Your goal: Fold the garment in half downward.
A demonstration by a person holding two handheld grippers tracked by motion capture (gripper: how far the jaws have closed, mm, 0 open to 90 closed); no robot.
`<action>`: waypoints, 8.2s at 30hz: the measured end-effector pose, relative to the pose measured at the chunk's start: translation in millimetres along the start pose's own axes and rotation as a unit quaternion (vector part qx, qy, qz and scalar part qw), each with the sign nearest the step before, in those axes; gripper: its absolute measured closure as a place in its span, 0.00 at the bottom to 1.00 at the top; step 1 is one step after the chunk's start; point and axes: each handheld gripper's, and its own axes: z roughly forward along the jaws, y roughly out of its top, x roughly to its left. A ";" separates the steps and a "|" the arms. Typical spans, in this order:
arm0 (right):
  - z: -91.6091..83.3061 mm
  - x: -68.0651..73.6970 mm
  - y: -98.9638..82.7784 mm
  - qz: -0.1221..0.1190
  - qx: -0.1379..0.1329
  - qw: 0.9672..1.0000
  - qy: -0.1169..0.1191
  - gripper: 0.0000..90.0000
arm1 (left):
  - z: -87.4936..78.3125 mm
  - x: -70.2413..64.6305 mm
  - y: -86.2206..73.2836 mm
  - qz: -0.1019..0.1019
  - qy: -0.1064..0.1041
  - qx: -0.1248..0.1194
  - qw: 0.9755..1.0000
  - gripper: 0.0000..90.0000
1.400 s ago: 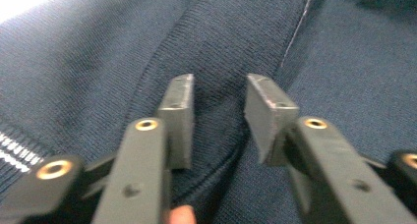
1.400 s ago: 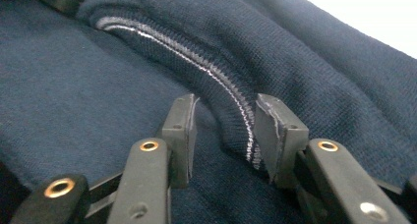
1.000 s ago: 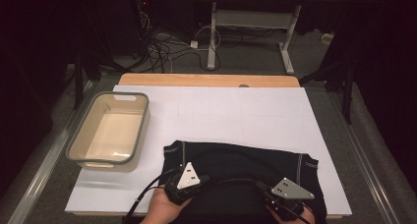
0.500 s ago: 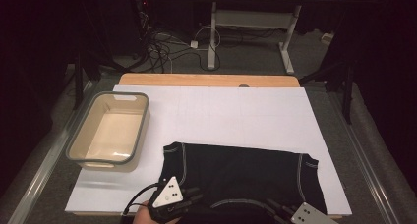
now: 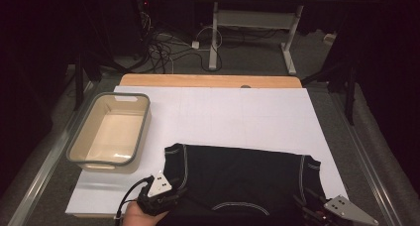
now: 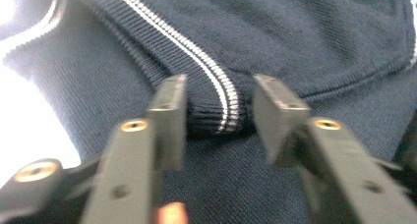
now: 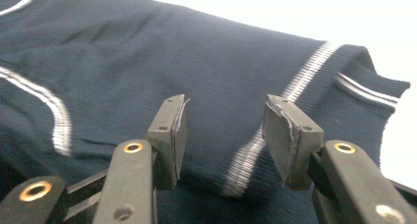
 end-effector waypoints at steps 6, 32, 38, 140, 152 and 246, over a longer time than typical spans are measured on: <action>-4.5 -11.4 -3.1 0.022 -0.007 0.999 -0.024 0.55 | -0.5 -2.6 -0.3 0.014 -0.004 -0.007 1.000 0.84; -23.3 0.1 -7.8 -0.004 -0.004 1.000 -0.015 0.92 | -53.5 -17.8 -7.4 0.018 -0.051 -0.068 0.996 0.86; -24.4 3.3 -14.0 -0.005 0.007 1.000 -0.017 0.91 | -54.1 -17.9 -11.5 0.014 -0.060 -0.062 0.996 0.86; 92.3 -116.0 109.9 0.037 0.005 0.996 -0.076 0.89 | 31.5 116.1 132.1 -0.078 0.133 -0.059 0.986 0.81; 113.4 -125.1 120.0 0.062 0.001 0.997 -0.054 0.57 | 34.7 131.5 131.8 -0.106 0.122 -0.043 0.986 0.59; 53.3 -45.3 26.7 0.022 0.036 0.999 -0.023 0.54 | 21.3 54.1 25.3 -0.088 -0.004 -0.030 0.996 0.38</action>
